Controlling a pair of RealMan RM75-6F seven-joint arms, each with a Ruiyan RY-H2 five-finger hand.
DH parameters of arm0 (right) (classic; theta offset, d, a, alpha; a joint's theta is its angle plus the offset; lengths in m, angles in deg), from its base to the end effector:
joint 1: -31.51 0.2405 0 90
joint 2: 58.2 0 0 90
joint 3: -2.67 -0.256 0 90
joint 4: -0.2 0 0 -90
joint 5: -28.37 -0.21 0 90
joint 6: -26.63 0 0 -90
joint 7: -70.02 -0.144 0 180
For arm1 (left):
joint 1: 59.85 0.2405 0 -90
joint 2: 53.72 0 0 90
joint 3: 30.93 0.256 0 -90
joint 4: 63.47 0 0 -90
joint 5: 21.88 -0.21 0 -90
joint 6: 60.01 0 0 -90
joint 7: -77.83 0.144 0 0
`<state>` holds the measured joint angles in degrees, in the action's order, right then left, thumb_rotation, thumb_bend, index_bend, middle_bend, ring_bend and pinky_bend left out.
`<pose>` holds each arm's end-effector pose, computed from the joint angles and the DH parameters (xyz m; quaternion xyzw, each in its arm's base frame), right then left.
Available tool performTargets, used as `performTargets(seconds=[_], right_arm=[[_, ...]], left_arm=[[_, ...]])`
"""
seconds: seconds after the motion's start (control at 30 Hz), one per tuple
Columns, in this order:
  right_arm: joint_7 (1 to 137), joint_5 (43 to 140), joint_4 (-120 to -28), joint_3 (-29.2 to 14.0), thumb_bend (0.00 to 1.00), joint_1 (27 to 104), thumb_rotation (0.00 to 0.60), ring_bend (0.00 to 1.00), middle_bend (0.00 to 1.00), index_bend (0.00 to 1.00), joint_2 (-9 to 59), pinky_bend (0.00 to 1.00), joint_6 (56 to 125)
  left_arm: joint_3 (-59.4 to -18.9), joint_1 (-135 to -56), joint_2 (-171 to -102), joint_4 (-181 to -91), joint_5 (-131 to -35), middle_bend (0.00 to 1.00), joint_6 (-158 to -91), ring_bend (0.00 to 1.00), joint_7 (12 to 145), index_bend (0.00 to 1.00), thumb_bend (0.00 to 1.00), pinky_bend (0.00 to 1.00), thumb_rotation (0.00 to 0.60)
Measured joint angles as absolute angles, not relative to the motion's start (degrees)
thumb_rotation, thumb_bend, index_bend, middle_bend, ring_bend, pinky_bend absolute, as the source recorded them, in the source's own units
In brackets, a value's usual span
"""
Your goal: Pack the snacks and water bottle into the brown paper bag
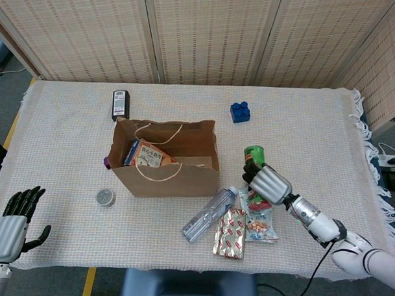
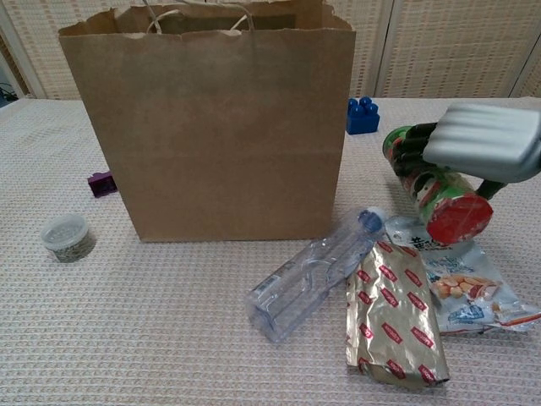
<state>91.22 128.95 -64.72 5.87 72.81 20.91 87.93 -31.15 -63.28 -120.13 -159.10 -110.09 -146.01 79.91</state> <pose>-0.2267 -0.3447 0.0429 0.8742 0.0267 0.2323 0.4256 -0.2973 0.1625 0.1355 -0.5967 -0.4129 -0.3972 0.5618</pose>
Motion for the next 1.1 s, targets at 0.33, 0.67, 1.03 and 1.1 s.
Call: performTargets(seconds=[0.33,0.67,1.03,1.1], right_arm=[[83.95,127.93,-72.11,2.35,0.37,68.15,0.600,0.66,0.60,0.71,12.59,0.68,103.58],[71.64,121.47,-79.67,-8.62,0.37,65.03,0.600,0.66,0.61,0.72,12.66,0.68,117.05],[68.61,107.83,-100.00,-16.85,0.37,68.18,0.600,0.66,0.61,0.72,25.26,0.68,114.58],[69.14,104.98,-102.90,-18.29,0.37,69.07,0.600,0.66,0.61,0.72,27.85,0.68,113.72]], left_arm=[[-30.98,-63.20,-120.47,-159.37,-110.69,0.00,-146.38,0.00,80.98,0.00,0.36,0.03,0.600],[-30.79,-63.24,-120.81,-159.36,-111.00,0.00,-146.29,0.00,81.70,0.00,0.36,0.03,0.600],[-31.17,-63.09,-120.37,-159.21,-110.94,0.00,-146.97,0.00,80.01,0.00,0.36,0.03,0.600],[-31.18,-63.06,-120.24,-159.21,-110.98,0.00,-147.04,0.00,79.64,0.00,0.36,0.03,0.600]])
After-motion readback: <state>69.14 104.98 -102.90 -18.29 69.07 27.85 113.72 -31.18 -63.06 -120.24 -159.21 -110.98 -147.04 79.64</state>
